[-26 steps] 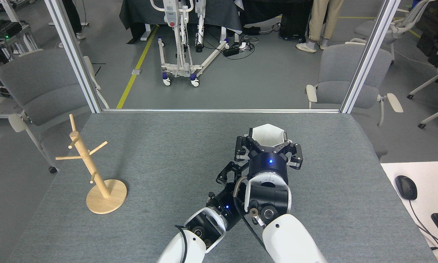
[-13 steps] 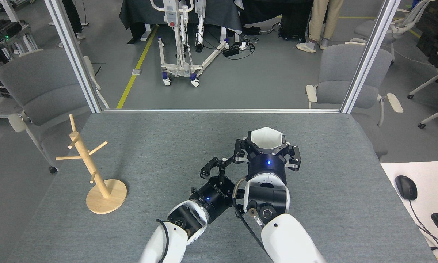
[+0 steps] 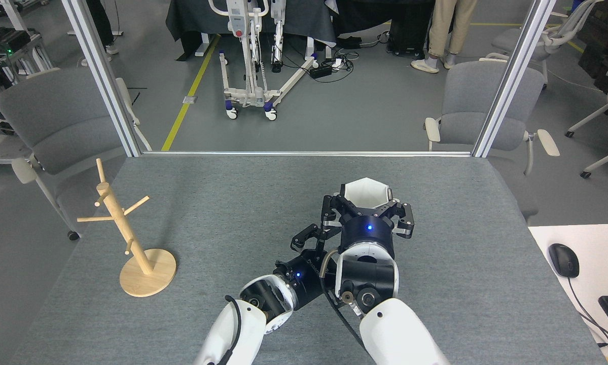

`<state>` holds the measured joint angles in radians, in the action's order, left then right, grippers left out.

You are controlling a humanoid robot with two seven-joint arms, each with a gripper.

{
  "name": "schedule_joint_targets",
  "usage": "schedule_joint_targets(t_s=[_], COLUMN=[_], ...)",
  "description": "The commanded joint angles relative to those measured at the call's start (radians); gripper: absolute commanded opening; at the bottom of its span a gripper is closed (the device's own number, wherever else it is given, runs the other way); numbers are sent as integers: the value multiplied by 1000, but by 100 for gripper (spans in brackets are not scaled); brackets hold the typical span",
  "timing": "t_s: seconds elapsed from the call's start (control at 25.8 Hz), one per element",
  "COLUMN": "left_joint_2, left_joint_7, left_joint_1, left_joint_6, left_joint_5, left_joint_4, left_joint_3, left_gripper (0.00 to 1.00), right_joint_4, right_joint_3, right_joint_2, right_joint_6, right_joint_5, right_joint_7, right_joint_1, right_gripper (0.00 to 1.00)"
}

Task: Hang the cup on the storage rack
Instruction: 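Bring the left gripper under the cup held by the right gripper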

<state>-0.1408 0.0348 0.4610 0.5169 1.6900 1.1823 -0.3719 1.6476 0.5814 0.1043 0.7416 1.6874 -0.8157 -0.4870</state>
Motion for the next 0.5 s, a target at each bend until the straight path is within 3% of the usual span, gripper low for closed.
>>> schedule_joint_targets(t_s=[0.0,0.46], left_joint_2=[0,-3], left_joint_7=[1,-44], left_joint_1=[25,53], left_joint_6=[-11,-5], left_joint_5=[-6,-16], left_joint_4=[-26,-10], left_joint_3=[7,-7], left_gripper=[99,99], right_joint_4=[0,-12], right_joint_3=[2,3], right_joint_2=[-2,-2], right_joint_6=[1,1], right_joint_5=[0,0], right_joint_7=[4,6], right_joint_1=[1,1], right_gripper=[0,0])
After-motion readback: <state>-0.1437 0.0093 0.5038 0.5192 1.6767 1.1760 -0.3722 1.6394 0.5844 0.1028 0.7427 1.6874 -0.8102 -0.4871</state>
